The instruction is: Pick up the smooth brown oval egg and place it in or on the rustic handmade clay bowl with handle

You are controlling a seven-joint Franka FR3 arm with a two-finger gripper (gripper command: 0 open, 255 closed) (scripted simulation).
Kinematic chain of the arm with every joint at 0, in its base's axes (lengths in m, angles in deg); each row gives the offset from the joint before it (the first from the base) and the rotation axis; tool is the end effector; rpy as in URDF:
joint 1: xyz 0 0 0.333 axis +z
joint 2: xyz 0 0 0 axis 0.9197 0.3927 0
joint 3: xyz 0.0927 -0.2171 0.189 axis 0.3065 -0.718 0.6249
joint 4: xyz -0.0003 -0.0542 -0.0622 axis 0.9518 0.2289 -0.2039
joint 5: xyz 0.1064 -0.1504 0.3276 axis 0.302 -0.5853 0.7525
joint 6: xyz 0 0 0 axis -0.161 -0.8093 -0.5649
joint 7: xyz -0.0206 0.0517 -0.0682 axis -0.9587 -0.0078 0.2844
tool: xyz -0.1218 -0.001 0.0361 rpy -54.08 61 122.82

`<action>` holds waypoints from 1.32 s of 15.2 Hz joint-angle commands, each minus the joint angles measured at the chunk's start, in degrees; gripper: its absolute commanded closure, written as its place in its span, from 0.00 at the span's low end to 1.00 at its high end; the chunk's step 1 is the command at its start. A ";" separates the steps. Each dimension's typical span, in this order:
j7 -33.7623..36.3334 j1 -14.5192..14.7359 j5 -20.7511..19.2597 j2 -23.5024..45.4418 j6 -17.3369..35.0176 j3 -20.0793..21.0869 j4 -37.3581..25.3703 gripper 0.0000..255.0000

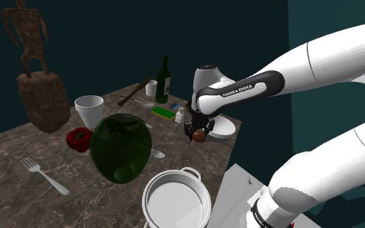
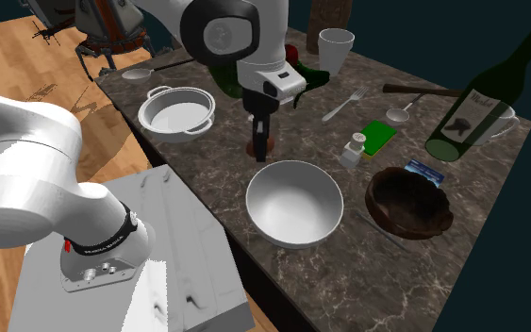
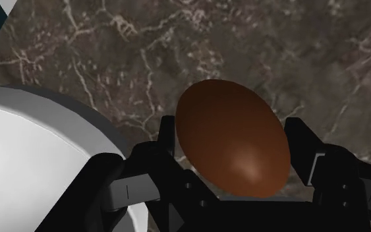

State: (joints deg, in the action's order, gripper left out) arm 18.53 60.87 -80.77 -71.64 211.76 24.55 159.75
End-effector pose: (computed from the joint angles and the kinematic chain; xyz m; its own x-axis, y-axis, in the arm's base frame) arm 0.3906 0.0168 0.3464 0.9027 -0.4302 0.0018 -0.4272 -0.8959 0.1221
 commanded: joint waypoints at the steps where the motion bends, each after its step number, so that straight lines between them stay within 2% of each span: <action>1: -0.32 0.08 0.21 -1.01 -1.80 -0.13 -0.79 1.00; 20: -2.35 0.38 1.09 -6.84 -17.86 -1.01 -11.14 1.00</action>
State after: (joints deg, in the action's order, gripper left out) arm 16.29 61.25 -79.70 -78.24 194.79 23.60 149.24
